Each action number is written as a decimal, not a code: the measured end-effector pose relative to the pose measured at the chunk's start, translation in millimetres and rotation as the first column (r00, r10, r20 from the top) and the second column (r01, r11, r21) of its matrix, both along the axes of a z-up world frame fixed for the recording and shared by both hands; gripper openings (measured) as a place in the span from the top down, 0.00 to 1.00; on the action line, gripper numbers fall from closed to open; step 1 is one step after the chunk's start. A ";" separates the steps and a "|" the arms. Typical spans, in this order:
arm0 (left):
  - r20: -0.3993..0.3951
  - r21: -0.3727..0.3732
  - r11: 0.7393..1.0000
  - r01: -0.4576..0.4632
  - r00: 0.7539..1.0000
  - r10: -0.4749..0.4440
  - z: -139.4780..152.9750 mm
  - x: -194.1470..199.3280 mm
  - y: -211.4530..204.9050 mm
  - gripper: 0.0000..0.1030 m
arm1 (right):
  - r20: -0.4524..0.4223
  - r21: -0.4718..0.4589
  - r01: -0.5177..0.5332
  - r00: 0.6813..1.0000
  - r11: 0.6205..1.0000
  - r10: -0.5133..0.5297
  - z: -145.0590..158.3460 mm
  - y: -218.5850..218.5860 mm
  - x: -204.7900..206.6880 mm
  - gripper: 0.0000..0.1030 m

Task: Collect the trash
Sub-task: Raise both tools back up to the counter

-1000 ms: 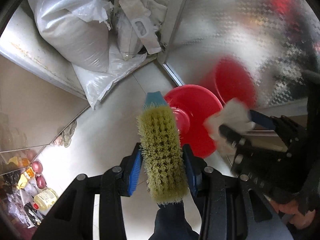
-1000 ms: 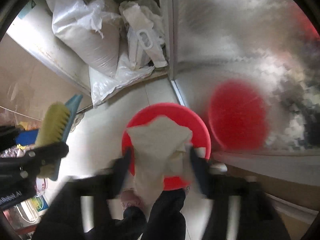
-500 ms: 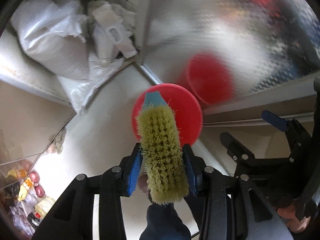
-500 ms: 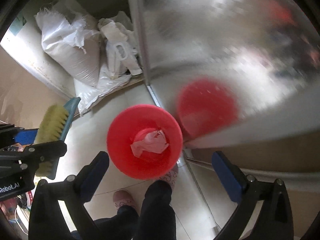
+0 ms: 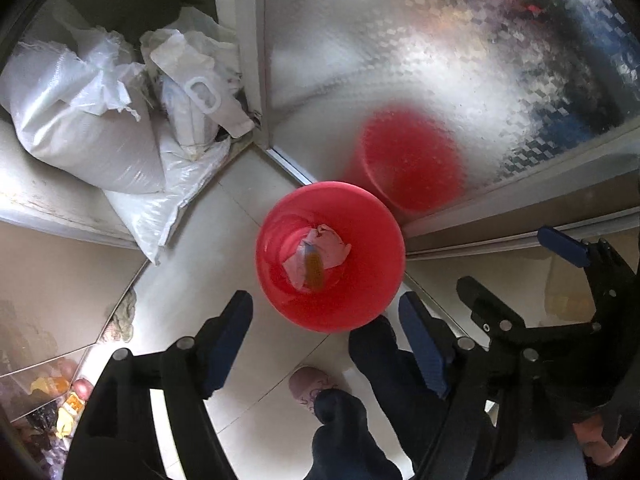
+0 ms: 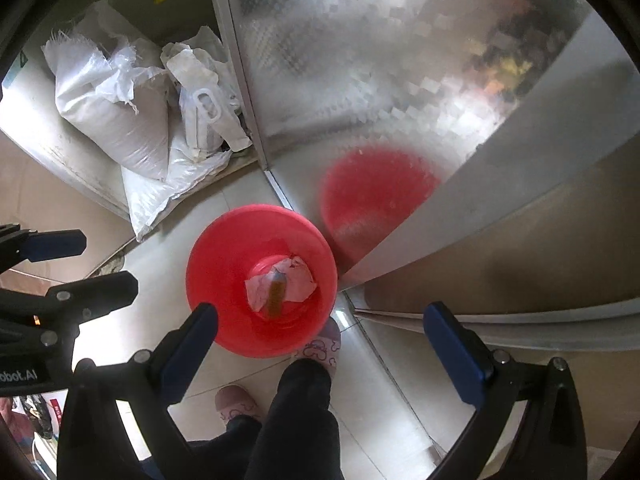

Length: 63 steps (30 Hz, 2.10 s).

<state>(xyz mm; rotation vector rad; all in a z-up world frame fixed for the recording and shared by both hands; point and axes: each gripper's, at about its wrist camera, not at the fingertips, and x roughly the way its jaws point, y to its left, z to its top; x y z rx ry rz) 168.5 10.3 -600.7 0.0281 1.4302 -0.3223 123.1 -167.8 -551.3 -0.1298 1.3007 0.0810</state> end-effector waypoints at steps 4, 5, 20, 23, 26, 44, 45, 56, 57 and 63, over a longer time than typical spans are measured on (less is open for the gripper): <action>0.004 -0.001 1.000 -0.007 1.000 0.007 21.0 -3.6 10.7 0.28 | 0.010 0.006 -0.017 1.000 1.000 0.017 15.9 5.0 -1.0 0.00; 0.016 0.001 1.000 -0.012 1.000 0.012 30.3 -5.6 14.6 0.28 | 0.013 0.010 -0.024 1.000 1.000 0.024 21.9 6.7 -1.5 0.00; 0.172 0.026 0.985 -0.172 0.971 0.165 241.7 -50.2 82.8 0.18 | 0.121 0.100 -0.156 0.982 0.983 0.144 196.4 54.5 -20.7 0.00; 0.211 0.037 0.983 -0.178 0.963 0.166 287.0 -60.0 89.4 0.14 | 0.150 0.100 -0.177 0.975 0.979 0.161 240.4 59.6 -26.7 0.00; 0.261 0.056 0.985 -0.162 0.955 0.143 329.5 -66.1 91.1 0.02 | 0.185 0.111 -0.167 0.972 0.980 0.145 287.1 55.8 -28.6 0.00; 0.502 -0.051 0.998 -0.041 0.863 0.061 511.4 -30.3 51.4 0.00 | 0.372 0.116 -0.070 0.928 0.991 0.022 472.6 11.1 -9.5 0.00; 0.506 -0.052 0.998 -0.034 0.861 0.056 516.5 -24.4 47.8 0.00 | 0.379 0.116 -0.072 0.925 0.991 0.023 476.6 9.5 -6.1 0.00; 0.482 -0.026 1.000 0.012 0.876 0.002 528.4 64.4 13.0 0.00 | 0.381 0.155 -0.109 0.924 0.982 0.042 493.6 -18.6 71.0 0.00; 0.468 -0.029 1.000 0.006 0.884 0.008 526.2 74.7 10.1 0.00 | 0.376 0.157 -0.116 0.925 0.981 0.049 491.0 -21.2 83.0 0.00; 0.425 0.009 1.000 0.009 0.905 -0.011 509.8 127.6 -12.2 0.00 | 0.353 0.163 -0.171 0.930 0.972 0.104 478.5 -35.6 135.5 0.00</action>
